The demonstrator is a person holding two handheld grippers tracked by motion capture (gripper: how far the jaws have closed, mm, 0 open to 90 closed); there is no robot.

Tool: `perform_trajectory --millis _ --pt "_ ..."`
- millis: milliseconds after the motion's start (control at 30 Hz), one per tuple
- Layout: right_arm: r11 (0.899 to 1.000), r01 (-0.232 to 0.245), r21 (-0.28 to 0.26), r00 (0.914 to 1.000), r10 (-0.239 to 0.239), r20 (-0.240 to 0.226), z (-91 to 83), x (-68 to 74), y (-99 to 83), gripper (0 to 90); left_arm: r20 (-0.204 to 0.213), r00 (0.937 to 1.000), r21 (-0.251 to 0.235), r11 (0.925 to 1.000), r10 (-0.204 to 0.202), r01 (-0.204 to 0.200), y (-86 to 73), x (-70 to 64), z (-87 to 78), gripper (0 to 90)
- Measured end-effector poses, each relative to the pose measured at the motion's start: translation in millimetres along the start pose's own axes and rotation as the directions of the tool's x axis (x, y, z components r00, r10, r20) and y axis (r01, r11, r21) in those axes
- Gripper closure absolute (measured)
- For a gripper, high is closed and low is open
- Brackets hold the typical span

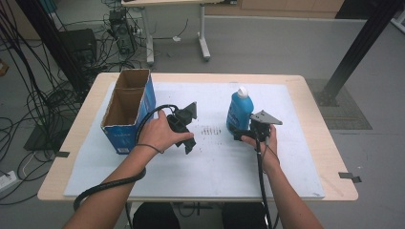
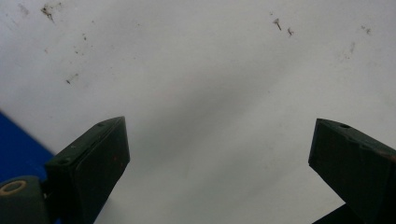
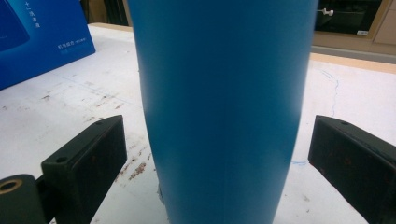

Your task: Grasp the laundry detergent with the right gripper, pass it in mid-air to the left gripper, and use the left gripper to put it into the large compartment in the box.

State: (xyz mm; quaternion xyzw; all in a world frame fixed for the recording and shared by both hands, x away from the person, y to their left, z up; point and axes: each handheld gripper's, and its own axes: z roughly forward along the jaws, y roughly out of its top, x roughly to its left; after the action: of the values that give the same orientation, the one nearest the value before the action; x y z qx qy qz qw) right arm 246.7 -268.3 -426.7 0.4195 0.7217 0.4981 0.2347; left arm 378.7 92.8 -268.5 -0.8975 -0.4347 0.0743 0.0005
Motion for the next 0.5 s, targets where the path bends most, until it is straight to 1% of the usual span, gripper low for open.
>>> perform_trajectory --millis 267,500 --pt "1.000 -0.014 -0.015 0.9999 0.014 0.007 0.7 1.3 -2.3 5.1 -0.001 1.0000 -0.004 1.0000 -0.001 0.001 -1.1 -0.1 -1.3 5.7" --pt "1.000 -0.009 -0.013 0.9999 0.009 0.005 1.6 1.8 -2.0 10.7 -0.002 1.0000 -0.004 1.0000 -0.004 0.004 -1.8 0.0 -2.0 5.7"
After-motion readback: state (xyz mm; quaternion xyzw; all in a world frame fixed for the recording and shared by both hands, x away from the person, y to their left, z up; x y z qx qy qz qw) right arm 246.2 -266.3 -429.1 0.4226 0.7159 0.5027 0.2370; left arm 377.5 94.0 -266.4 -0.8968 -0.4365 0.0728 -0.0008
